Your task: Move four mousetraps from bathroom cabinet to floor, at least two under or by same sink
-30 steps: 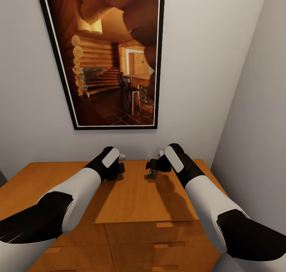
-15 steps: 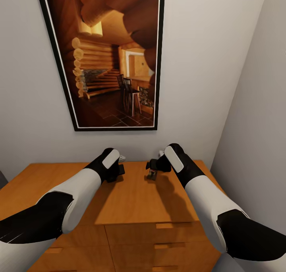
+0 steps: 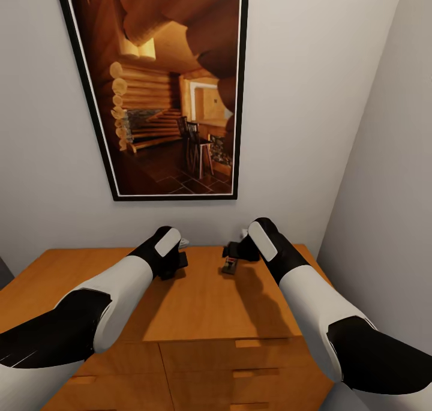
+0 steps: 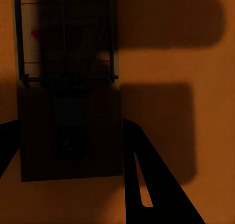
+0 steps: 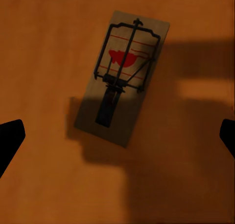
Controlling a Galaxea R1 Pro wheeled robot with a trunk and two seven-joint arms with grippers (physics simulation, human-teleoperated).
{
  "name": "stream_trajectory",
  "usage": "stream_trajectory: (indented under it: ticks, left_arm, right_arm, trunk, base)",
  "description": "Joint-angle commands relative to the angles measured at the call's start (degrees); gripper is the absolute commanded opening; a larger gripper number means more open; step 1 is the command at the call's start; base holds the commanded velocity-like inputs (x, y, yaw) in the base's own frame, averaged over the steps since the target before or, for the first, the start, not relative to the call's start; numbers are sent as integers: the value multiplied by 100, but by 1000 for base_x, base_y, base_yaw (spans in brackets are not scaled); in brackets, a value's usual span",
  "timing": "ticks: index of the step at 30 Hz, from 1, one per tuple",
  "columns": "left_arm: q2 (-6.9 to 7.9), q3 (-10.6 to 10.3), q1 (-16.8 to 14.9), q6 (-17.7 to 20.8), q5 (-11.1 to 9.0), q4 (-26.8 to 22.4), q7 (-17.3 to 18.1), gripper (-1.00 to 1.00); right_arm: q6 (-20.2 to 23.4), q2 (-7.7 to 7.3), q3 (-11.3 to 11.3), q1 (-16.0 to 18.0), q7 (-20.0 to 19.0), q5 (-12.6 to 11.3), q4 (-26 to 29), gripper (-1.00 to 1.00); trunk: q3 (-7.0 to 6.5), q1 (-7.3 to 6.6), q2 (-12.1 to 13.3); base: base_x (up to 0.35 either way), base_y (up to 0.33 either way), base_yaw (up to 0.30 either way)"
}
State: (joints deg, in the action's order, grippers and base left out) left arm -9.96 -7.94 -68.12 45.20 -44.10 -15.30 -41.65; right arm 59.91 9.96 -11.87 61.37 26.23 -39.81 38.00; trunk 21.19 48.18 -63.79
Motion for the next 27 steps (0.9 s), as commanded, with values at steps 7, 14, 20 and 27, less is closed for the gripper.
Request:
stream_trajectory:
  ticks: [7, 14, 20, 27]
  left_arm:
    - [3, 3, 0, 37, -134, 195, -26, -100]
    - [3, 3, 0, 43, -140, 191, -16, -100]
    - [3, 5, 0, 88, -142, 180, -8, -100]
    - [3, 10, 0, 119, -156, 164, 4, -100]
  right_arm:
    - [9, -2, -17, 4, 208, -62, -1, 100]
    - [9, -2, -17, 6, 242, -62, -9, 100]
    - [9, -2, -17, 7, 249, -62, -11, 100]
    - [9, -2, -17, 6, 250, -62, -12, 100]
  trunk:
    - [8, 1, -4]
    - [8, 1, -4]
    - [8, 1, -4]
    - [8, 1, -4]
  base:
    - [0, 0, 0]
    - [0, 0, 0]
    - [0, 0, 0]
    - [0, 0, 0]
